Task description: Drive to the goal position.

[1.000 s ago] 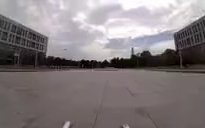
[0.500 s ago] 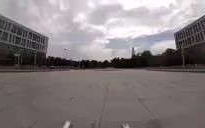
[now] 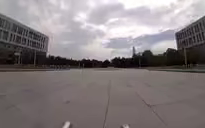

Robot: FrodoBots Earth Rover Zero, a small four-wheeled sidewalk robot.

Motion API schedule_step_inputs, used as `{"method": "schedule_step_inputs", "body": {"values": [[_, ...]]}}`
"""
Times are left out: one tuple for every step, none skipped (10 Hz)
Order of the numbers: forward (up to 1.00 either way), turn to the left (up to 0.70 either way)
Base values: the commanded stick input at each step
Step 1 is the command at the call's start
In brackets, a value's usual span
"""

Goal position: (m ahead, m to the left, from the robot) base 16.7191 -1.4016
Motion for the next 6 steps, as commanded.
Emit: {"method": "schedule_step_inputs", "body": {"values": [[0.70, 0.00], [0.70, 0.00], [0.70, 0.00], [0.70, 0.00], [0.70, 0.00], [0.70, 0.00]]}}
